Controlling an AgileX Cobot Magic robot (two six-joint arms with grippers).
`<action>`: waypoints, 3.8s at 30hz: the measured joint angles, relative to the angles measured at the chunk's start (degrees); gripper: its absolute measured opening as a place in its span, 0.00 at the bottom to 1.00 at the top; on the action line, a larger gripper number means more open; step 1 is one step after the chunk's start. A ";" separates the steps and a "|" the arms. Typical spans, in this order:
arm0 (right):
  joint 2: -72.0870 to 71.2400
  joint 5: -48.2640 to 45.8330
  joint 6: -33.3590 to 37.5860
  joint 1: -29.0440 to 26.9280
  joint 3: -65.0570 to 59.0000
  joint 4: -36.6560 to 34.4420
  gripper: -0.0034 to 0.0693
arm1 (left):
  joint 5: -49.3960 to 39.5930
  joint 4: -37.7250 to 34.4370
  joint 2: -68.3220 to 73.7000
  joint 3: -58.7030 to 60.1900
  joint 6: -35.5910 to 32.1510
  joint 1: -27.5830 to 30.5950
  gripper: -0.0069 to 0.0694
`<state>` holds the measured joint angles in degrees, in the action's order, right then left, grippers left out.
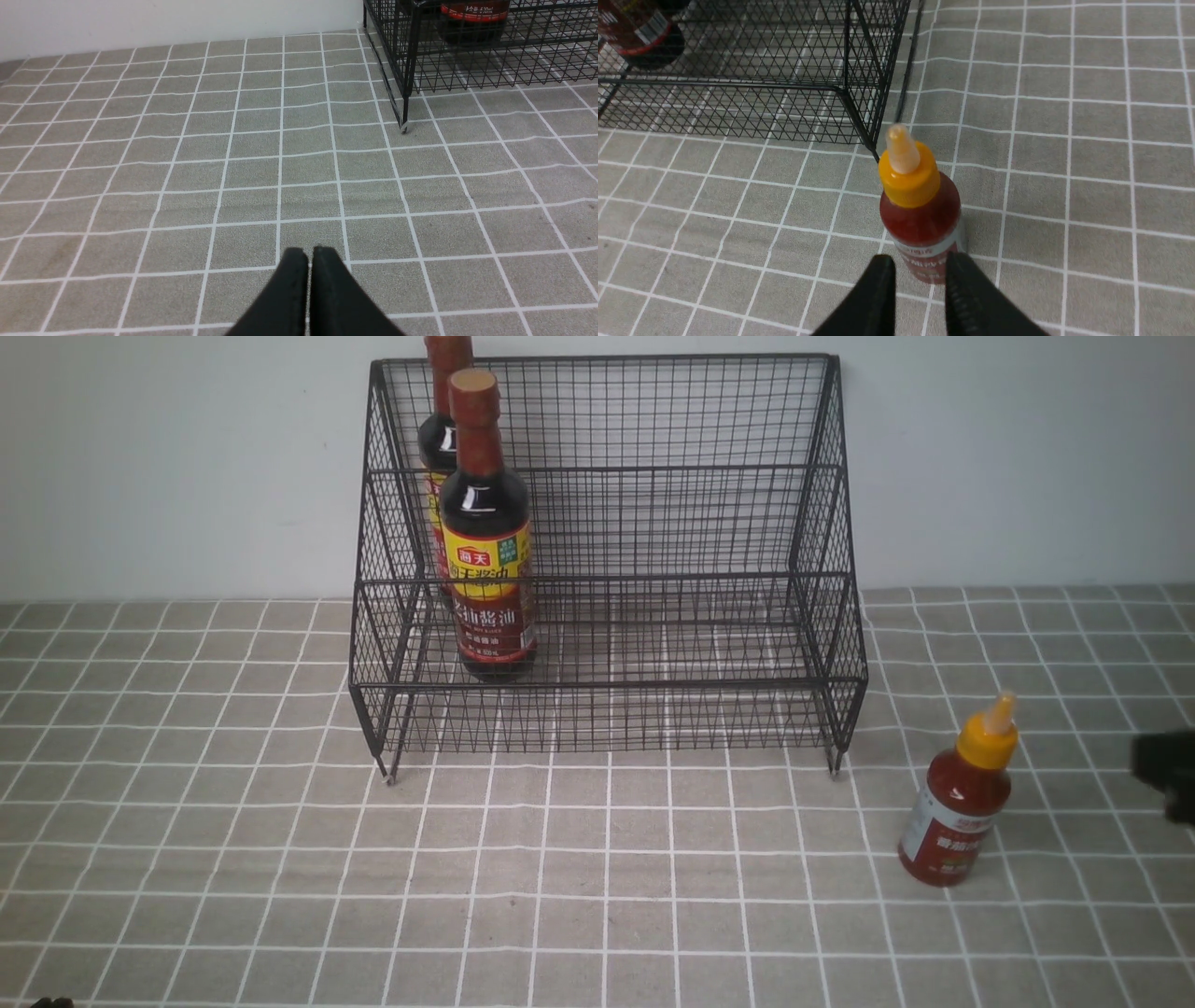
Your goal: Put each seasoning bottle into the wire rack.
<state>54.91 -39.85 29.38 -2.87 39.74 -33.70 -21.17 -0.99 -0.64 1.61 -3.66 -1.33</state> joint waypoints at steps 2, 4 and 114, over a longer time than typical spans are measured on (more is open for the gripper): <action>4.39 -0.05 2.39 0.00 2.37 -2.58 0.40 | 0.00 0.00 0.00 0.00 0.00 0.00 0.08; 8.70 0.20 4.88 0.00 4.61 -5.45 0.51 | 0.00 0.00 0.00 0.00 0.00 0.00 0.08; 22.17 5.00 15.31 17.78 34.66 -12.12 0.21 | -0.20 0.06 0.00 0.00 0.00 0.00 0.08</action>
<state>77.07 -34.85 44.69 14.90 74.40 -45.82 -21.38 -0.93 -0.64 1.61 -3.66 -1.33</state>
